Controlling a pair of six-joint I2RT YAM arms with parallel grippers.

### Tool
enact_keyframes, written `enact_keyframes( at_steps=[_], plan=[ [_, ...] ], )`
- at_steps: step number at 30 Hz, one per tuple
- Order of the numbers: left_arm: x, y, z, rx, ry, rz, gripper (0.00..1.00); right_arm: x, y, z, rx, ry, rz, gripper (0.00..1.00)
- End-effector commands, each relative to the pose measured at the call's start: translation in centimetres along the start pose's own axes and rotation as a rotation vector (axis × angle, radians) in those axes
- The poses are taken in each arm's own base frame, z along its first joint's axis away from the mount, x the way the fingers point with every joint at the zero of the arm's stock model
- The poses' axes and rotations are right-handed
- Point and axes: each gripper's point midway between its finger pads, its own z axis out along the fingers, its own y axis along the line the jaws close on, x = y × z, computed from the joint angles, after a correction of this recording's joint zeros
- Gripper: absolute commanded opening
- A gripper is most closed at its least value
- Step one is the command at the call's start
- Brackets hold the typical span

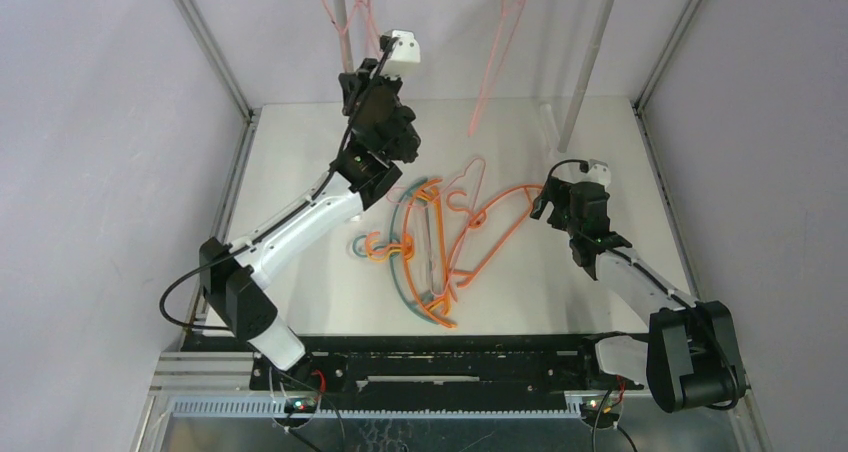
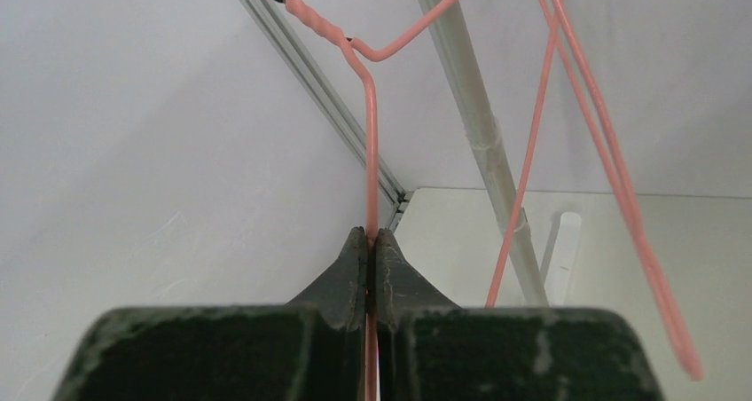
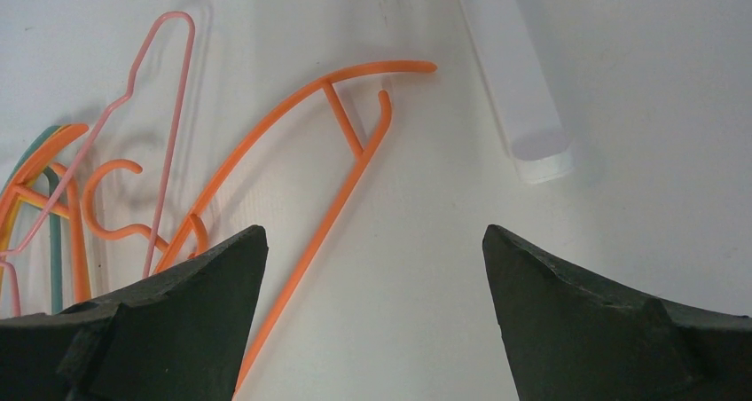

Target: Organize the hangers

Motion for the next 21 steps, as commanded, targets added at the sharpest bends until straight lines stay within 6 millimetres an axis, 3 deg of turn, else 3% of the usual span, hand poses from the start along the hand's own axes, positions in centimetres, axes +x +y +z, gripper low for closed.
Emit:
enact_keyframes(
  at_steps=[1, 21],
  plan=[
    [-2.9, 1.7, 0.3, -0.047, -0.064, -0.063, 0.0, -2.1, 0.9, 0.2, -0.026, -0.047, 0.017, 0.99],
    [-5.9, -0.8, 1.2, -0.065, -0.113, 0.043, 0.0, -2.0, 1.3, 0.4, -0.049, -0.04, 0.013, 0.99]
  ],
)
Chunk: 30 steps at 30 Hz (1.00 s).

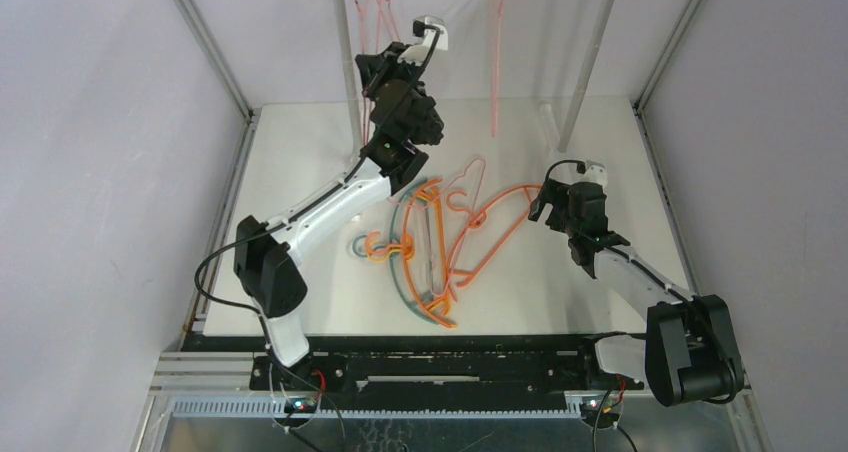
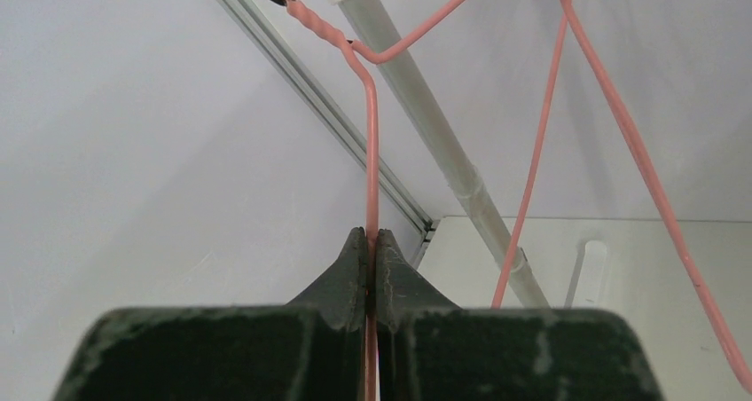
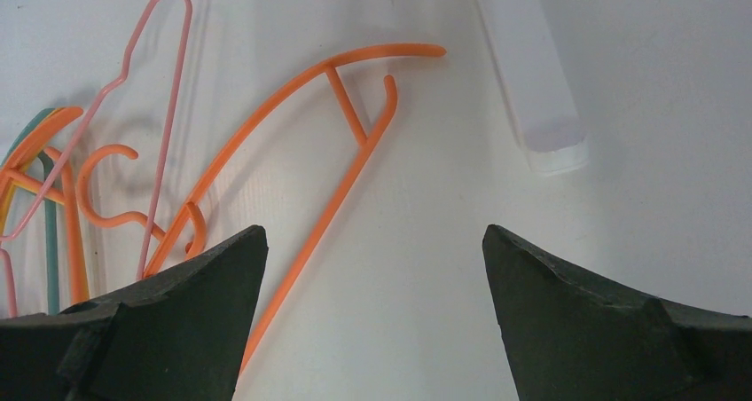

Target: Organize the hangers

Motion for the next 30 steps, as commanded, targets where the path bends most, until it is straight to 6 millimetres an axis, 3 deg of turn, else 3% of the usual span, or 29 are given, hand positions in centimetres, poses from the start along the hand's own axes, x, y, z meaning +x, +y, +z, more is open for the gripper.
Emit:
enact_keyframes(
  at_steps=[1, 10, 15, 23, 30],
  plan=[
    [-2.9, 2.0, 0.3, -0.017, -0.052, -0.073, 0.0, -2.9, 1.1, -0.1, -0.034, -0.075, 0.015, 0.99],
    [-0.7, 1.7, -0.1, -0.02, -0.023, -0.058, 0.0, -2.9, 1.2, 0.0, -0.045, -0.072, 0.018, 0.99],
    [-0.5, 1.2, 0.5, -0.012, 0.026, 0.025, 0.0, -2.9, 1.2, -0.1, -0.046, -0.074, 0.019, 0.99],
    [-1.0, 1.6, 0.6, -0.004, 0.039, 0.01, 0.0, -2.9, 1.2, -0.1, -0.048, -0.072, 0.02, 0.99],
    [-0.6, 0.2, 0.8, 0.027, 0.086, 0.121, 0.0, -2.9, 1.3, -0.1, -0.05, -0.07, 0.018, 0.99]
  ],
)
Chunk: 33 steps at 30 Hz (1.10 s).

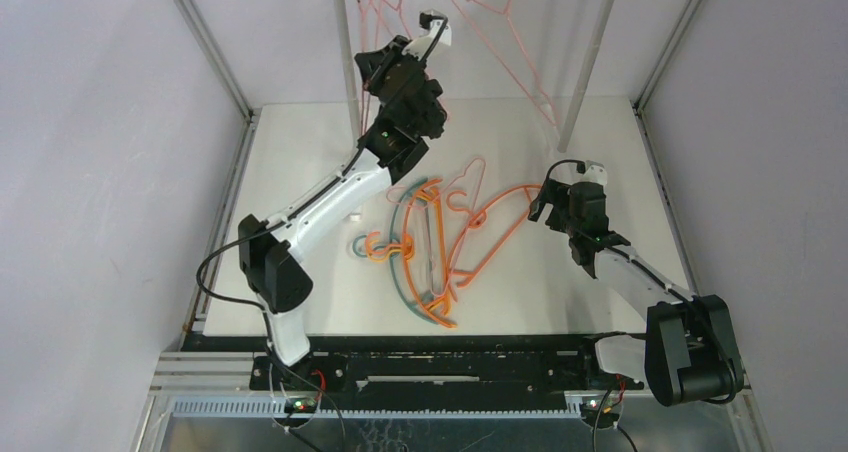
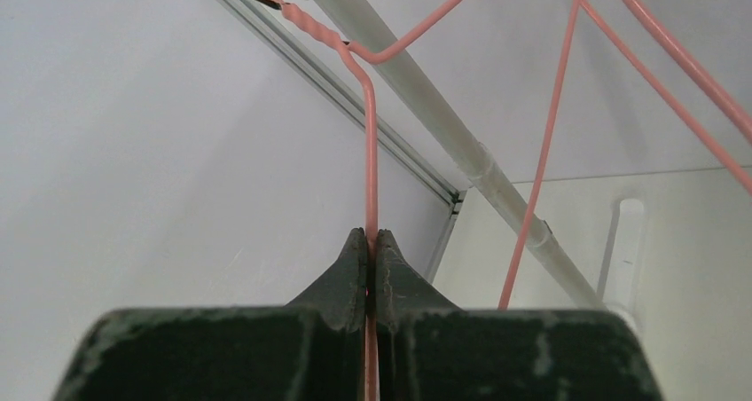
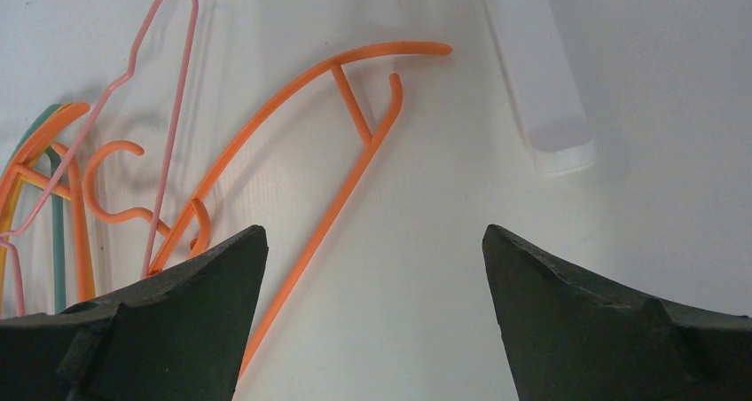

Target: Organize the hangers

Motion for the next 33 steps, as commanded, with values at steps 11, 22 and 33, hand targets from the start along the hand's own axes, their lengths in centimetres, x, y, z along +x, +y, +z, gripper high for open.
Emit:
enact_keyframes(
  at_steps=[11, 22, 33],
  plan=[
    [-1.2, -0.6, 0.8, 0.017, 0.033, 0.025, 0.0, -3.1, 1.1, -0.2, -0.038, -0.081, 0.012, 0.98],
    [-0.5, -1.5, 0.6, 0.033, 0.021, 0.009, 0.0, -3.1, 1.2, -0.2, -0.043, -0.08, 0.015, 0.98],
    [0.8, 3.3, -0.8, -0.017, 0.014, -0.091, 0.0, -3.1, 1.4, -0.1, -0.052, -0.08, 0.022, 0.98]
  ],
)
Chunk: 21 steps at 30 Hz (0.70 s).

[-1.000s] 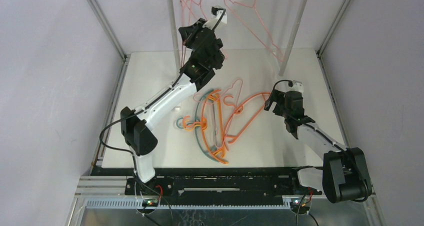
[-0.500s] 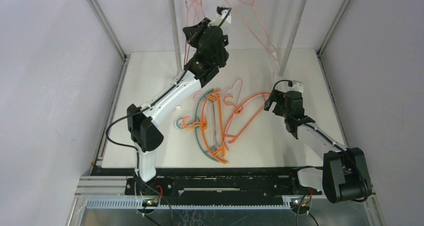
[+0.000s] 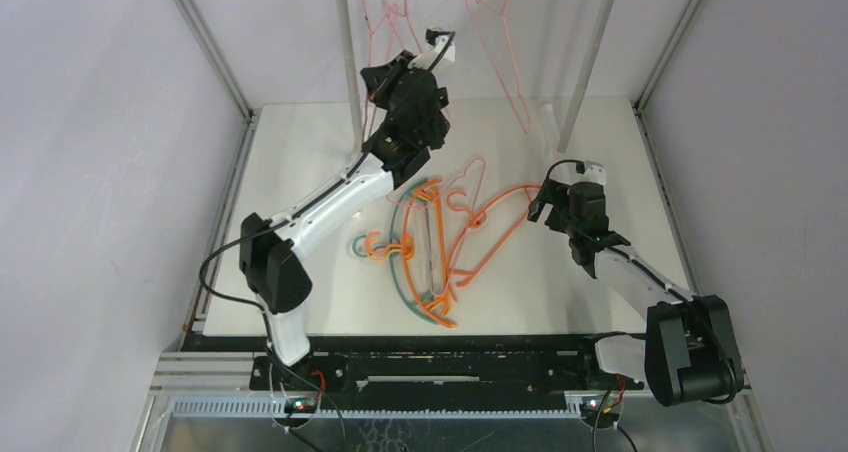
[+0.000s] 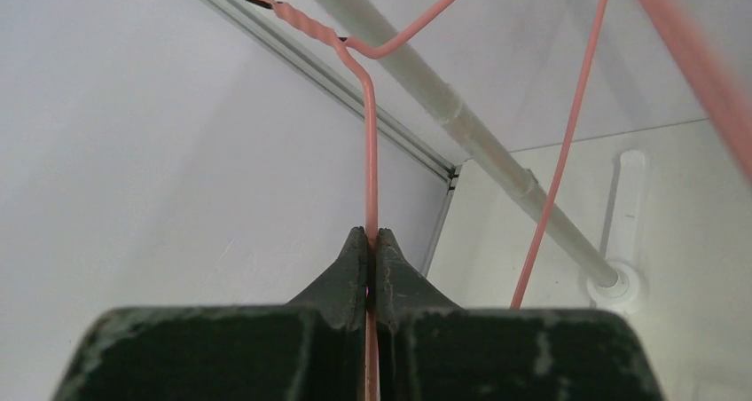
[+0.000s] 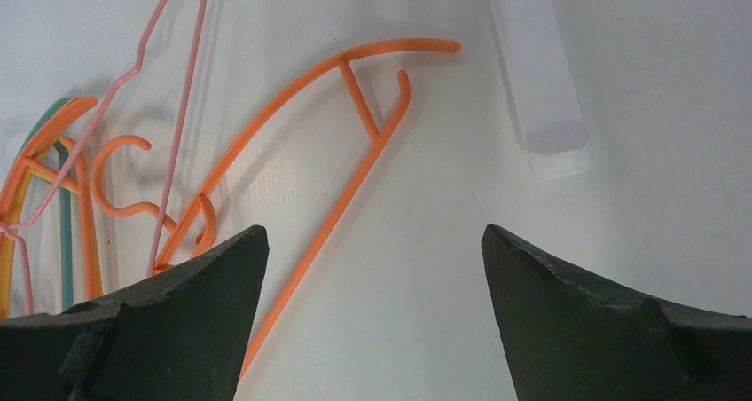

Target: Organize the hangers

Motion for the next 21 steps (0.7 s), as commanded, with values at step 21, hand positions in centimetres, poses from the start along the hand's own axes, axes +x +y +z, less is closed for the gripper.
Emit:
enact_keyframes(
  at_steps=[21],
  plan=[
    [7.5, 12.8, -6.8, -0.08, 0.067, -0.216, 0.0, -3.4, 1.3, -0.2, -0.041, -0.085, 0.025, 0.97]
  ],
)
